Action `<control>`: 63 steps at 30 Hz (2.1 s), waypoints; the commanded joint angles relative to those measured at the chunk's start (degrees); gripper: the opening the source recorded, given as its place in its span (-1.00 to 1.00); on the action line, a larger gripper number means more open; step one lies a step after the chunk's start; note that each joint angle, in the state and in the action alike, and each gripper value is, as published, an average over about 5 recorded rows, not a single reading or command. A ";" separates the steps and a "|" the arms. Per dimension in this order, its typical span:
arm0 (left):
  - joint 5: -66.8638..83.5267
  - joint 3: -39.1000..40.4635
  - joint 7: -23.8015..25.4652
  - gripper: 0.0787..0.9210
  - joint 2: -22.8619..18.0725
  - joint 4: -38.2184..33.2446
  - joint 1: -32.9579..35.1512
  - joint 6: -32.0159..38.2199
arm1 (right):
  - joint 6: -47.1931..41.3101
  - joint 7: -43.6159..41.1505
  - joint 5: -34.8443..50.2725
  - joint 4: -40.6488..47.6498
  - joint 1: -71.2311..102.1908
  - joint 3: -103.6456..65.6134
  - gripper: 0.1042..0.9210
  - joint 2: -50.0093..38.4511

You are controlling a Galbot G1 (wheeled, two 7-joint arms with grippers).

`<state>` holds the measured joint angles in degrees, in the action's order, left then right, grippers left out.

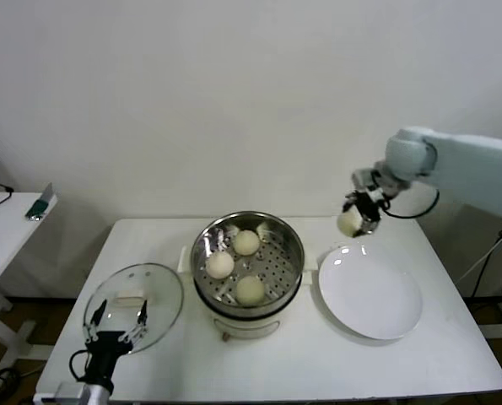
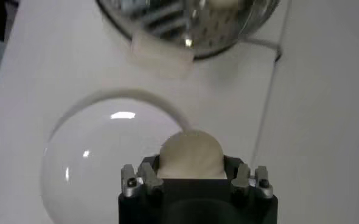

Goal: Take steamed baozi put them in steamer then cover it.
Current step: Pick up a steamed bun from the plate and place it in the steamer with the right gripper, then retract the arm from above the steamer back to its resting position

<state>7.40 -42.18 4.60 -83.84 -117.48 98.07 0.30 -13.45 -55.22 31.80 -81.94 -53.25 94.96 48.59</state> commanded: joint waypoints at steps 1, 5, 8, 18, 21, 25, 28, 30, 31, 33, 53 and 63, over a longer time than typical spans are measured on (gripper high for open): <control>0.13 0.04 0.05 0.77 0.26 -0.15 0.16 0.03 | -12.43 10.26 23.14 -12.72 -9.39 -0.44 0.43 9.19; 0.13 -0.01 0.09 0.77 0.35 -0.32 0.30 0.00 | -15.61 13.96 22.77 -12.70 -2.83 -2.29 0.43 11.30; 0.15 -0.10 0.10 0.77 0.34 -0.41 0.35 -0.03 | -16.65 15.24 20.34 -11.74 1.17 -2.47 0.43 12.49; 0.16 -0.29 0.12 0.77 0.28 -0.40 0.57 0.04 | -17.88 16.65 13.32 -7.83 10.18 -2.66 0.43 13.94; 0.21 -0.39 0.13 0.77 0.26 -0.47 0.58 0.04 | -17.78 16.55 11.13 -6.83 11.47 -2.32 0.43 13.90; 0.25 -0.43 0.12 0.77 0.27 -0.49 0.62 0.08 | -17.61 16.48 9.29 -5.86 12.33 -1.93 0.43 13.70; 0.28 -0.44 0.13 0.77 0.30 -0.49 0.56 0.09 | -17.55 16.52 8.16 -5.41 12.97 -1.85 0.43 13.60; 0.30 -0.44 0.12 0.77 0.33 -0.44 0.47 0.11 | -17.53 16.58 7.42 -5.18 13.44 -1.83 0.43 13.57; 0.31 -0.44 0.12 0.77 0.33 -0.42 0.44 0.12 | -17.55 16.61 7.12 -5.07 13.70 -1.85 0.43 13.55; 0.34 -0.44 0.12 0.77 0.35 -0.38 0.41 0.16 | -17.55 16.67 6.77 -4.93 14.10 -1.89 0.43 13.54; 0.55 -0.72 0.16 0.77 0.36 -1.27 0.58 0.02 | -12.32 12.85 10.32 -5.49 9.38 -3.86 0.76 12.07; 3.23 -0.39 -1.94 0.77 0.70 -3.01 1.29 -0.80 | -17.13 22.96 20.35 -7.36 13.81 -24.51 0.76 0.50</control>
<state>9.01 -42.62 3.99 -83.39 -119.69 99.15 -0.15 -27.38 -40.96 44.90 -88.10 -43.54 87.26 57.96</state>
